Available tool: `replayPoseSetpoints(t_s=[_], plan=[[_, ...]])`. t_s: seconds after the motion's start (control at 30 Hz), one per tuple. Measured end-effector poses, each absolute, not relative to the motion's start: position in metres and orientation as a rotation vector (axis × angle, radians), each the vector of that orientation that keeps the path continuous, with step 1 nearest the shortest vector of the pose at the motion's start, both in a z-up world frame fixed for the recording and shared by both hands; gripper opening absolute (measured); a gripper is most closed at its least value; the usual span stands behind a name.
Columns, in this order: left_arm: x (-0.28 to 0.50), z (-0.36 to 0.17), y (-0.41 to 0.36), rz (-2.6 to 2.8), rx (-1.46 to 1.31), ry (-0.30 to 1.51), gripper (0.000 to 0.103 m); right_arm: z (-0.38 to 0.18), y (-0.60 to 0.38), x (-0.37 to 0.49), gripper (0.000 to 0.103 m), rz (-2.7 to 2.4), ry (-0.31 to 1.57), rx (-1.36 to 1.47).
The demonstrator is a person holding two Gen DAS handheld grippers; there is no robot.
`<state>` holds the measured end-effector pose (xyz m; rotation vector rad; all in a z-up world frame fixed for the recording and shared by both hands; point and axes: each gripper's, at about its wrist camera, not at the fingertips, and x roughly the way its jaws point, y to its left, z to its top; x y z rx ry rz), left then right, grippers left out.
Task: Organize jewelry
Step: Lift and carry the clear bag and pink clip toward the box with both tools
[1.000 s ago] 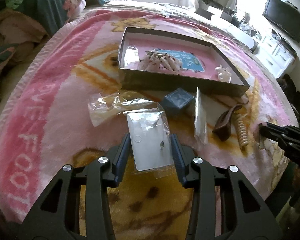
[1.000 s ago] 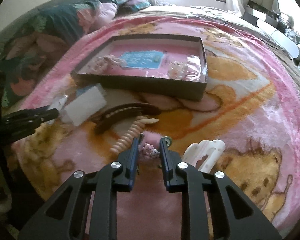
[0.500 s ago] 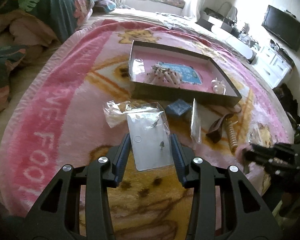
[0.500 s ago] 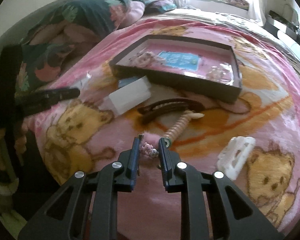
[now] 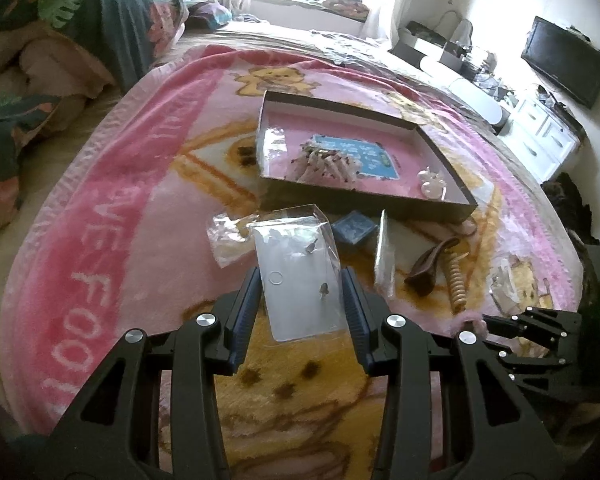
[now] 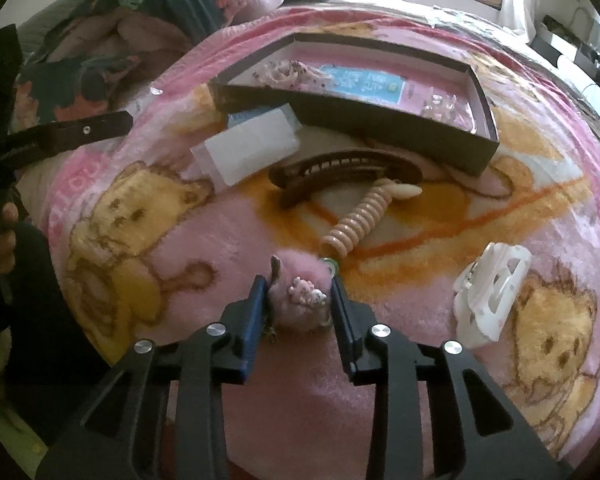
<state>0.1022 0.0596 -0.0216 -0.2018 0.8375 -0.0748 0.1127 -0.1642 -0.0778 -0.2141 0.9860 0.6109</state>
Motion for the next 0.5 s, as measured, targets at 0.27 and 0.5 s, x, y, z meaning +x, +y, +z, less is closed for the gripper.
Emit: replayPoseSetpoints(t_s=[0.27,0.5], plan=[[0.121,0.006,0.051,-0.095,-0.178,0.783,0.033,-0.022,-0.169,0.117,0.028,0.664,0.853,-0.162],[0.138,0.024,0.041,-0.112,-0.155,0.748,0.033,0.015,-0.172,0.128,0.028,0.649,0.761,-0.154]])
